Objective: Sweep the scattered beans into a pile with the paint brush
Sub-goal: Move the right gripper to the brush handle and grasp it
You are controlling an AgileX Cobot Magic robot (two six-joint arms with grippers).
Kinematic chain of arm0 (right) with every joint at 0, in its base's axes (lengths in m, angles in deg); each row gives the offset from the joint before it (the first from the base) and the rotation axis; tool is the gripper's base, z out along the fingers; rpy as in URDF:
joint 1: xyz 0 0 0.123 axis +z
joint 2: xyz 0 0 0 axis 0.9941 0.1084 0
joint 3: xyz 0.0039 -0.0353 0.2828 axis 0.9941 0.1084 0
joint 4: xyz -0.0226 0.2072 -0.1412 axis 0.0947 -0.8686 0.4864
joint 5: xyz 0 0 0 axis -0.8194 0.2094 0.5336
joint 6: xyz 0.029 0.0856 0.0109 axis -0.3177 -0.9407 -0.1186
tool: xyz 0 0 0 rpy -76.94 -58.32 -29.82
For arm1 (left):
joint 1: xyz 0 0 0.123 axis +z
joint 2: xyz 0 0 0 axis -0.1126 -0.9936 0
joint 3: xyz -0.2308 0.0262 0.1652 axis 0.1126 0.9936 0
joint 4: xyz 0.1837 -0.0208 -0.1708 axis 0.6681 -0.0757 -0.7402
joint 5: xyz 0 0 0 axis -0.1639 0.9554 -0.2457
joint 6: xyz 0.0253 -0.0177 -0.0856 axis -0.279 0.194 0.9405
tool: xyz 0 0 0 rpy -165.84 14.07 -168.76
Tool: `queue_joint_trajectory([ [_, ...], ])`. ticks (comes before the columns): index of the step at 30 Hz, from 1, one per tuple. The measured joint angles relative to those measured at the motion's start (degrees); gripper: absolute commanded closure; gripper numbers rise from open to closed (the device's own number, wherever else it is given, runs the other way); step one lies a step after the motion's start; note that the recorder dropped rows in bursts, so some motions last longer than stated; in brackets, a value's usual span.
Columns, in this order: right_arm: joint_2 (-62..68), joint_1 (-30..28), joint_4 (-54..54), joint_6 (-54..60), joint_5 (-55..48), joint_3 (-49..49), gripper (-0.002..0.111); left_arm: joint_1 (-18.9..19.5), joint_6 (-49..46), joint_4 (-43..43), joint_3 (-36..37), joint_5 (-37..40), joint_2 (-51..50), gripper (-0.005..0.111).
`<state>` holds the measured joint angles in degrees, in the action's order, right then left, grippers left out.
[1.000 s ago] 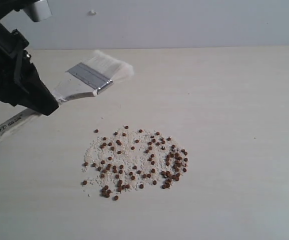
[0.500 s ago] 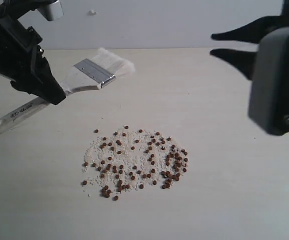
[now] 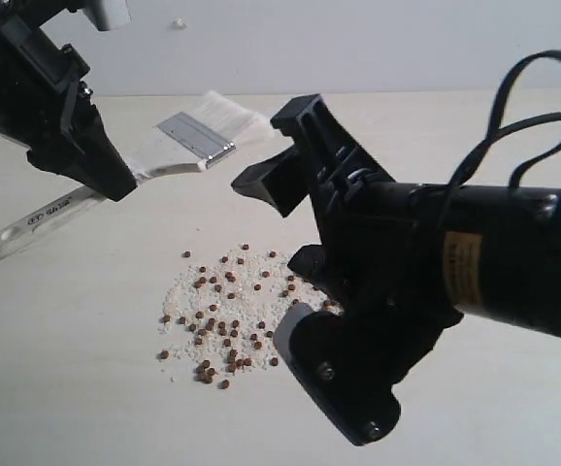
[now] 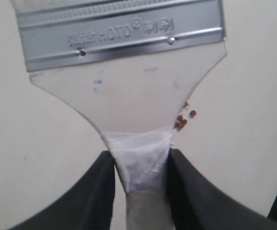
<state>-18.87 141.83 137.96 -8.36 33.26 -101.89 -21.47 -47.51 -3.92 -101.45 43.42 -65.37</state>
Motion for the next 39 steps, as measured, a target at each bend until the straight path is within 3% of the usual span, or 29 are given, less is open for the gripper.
queue_joint_trajectory([
  [6, 8.6, 4.0, -0.2, -5.7, -13.9, -4.3, 0.038, 0.0, -0.8, -2.7, 0.0, 0.3, 0.0, 0.107],
  [11, 10.2, 7.8, -0.2, -11.0, -15.5, -9.7, 0.038, 0.0, -0.8, -3.9, 0.0, 0.3, 0.0, 0.107],
  [32, 19.5, 7.9, -0.3, -11.5, -23.1, -16.5, 0.042, 0.0, -2.1, -8.1, 0.0, 0.3, 0.0, 0.107],
  [39, 19.5, 4.4, -0.3, -11.7, -20.8, -16.6, 0.042, 0.0, -2.1, -8.5, 0.0, 0.3, 0.0, 0.107],
])
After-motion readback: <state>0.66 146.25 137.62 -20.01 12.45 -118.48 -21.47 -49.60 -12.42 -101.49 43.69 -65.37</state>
